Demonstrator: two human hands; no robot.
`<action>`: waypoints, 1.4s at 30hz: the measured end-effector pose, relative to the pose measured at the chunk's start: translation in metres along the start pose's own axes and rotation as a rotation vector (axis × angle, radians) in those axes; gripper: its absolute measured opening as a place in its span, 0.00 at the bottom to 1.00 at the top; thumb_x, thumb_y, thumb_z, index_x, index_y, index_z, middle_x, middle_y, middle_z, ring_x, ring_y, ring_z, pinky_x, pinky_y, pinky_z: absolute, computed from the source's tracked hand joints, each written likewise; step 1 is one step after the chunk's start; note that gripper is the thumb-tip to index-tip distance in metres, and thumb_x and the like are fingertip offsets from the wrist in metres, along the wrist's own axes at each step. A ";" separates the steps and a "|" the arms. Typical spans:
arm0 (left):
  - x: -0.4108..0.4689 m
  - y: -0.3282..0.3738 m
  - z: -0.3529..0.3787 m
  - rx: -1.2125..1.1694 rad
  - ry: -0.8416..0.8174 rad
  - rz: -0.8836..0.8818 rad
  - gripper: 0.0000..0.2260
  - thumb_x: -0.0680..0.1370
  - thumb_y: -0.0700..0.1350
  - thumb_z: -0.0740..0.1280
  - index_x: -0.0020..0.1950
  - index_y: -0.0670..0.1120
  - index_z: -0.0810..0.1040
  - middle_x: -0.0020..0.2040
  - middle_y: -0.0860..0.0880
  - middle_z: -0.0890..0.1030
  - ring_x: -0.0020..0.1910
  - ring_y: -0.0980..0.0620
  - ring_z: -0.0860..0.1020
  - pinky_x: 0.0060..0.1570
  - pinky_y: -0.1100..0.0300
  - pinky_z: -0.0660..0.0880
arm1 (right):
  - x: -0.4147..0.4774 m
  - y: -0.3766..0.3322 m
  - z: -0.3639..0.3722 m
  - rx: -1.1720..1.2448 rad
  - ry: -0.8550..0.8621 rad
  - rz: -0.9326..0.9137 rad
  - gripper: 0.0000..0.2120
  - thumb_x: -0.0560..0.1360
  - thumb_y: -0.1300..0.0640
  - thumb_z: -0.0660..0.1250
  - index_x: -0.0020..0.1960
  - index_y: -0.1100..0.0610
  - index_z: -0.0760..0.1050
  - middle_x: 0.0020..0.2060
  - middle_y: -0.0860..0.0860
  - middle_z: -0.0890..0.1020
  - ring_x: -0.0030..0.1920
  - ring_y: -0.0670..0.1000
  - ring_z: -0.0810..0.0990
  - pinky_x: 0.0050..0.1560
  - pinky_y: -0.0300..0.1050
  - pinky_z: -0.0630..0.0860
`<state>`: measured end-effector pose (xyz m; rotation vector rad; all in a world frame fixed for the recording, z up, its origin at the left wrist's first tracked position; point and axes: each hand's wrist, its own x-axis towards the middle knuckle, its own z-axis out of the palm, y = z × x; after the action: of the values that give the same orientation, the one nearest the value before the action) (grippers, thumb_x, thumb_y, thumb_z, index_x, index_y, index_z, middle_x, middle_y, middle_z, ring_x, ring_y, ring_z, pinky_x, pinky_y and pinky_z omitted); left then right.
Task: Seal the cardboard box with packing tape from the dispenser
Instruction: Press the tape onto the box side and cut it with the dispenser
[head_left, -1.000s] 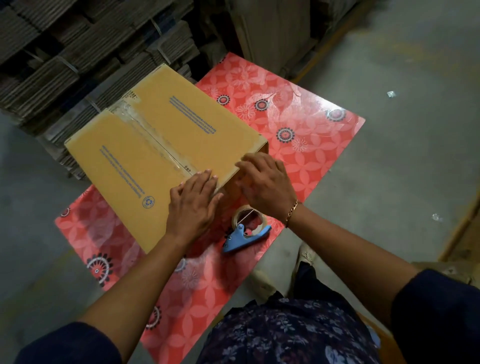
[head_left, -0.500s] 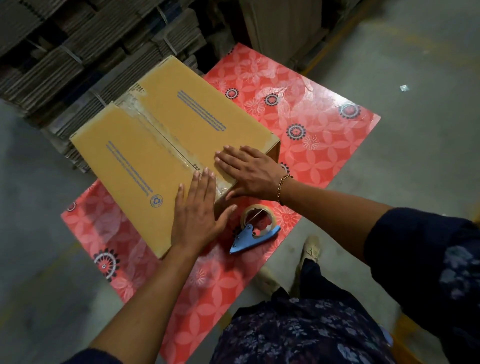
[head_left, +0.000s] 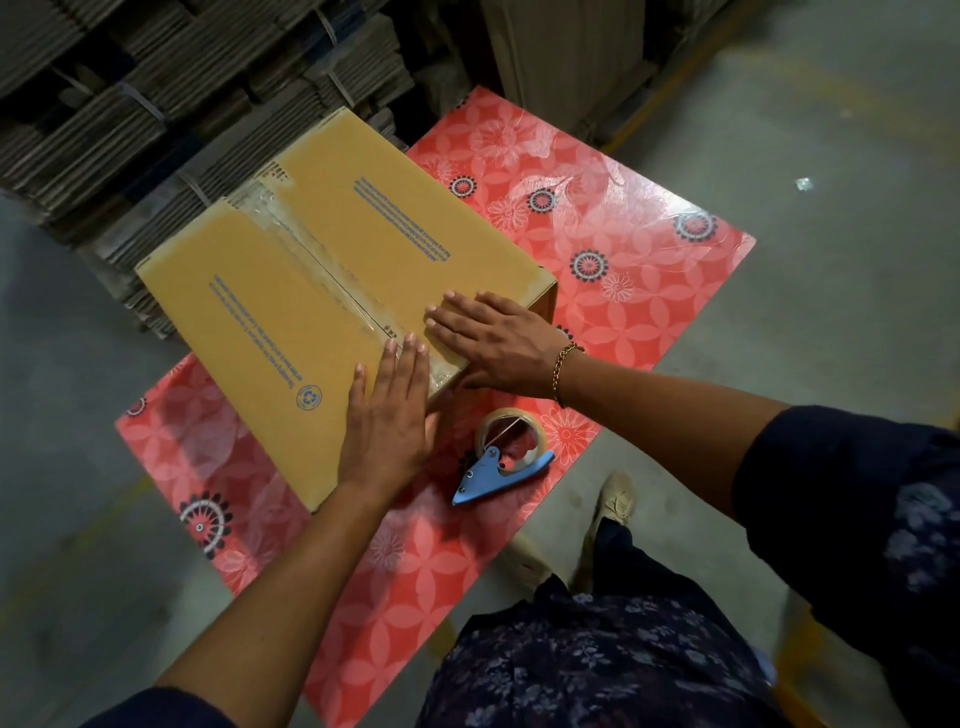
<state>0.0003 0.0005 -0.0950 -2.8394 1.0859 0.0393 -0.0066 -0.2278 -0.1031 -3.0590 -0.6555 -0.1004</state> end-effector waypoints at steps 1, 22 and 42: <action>0.000 0.000 -0.001 0.004 -0.017 0.001 0.42 0.74 0.50 0.69 0.82 0.42 0.51 0.84 0.44 0.53 0.82 0.43 0.54 0.75 0.36 0.58 | -0.001 0.000 -0.001 0.004 -0.006 0.001 0.42 0.75 0.38 0.67 0.80 0.57 0.58 0.80 0.54 0.62 0.79 0.59 0.60 0.76 0.58 0.61; 0.005 0.008 0.005 0.004 0.148 -0.087 0.28 0.82 0.58 0.60 0.76 0.43 0.66 0.78 0.43 0.68 0.78 0.42 0.65 0.69 0.37 0.65 | -0.001 -0.008 0.006 0.013 0.065 0.047 0.38 0.72 0.45 0.69 0.78 0.56 0.63 0.78 0.53 0.66 0.78 0.59 0.64 0.74 0.59 0.63; 0.006 0.010 -0.001 0.005 0.044 -0.096 0.36 0.74 0.58 0.70 0.76 0.44 0.64 0.79 0.44 0.66 0.78 0.43 0.64 0.70 0.38 0.65 | 0.004 -0.016 -0.008 0.000 -0.055 0.066 0.37 0.66 0.46 0.74 0.71 0.59 0.71 0.73 0.55 0.73 0.73 0.61 0.71 0.66 0.62 0.70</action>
<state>-0.0020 -0.0107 -0.0956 -2.8966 0.9548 -0.0339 -0.0100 -0.2113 -0.0945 -3.0893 -0.5564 -0.0159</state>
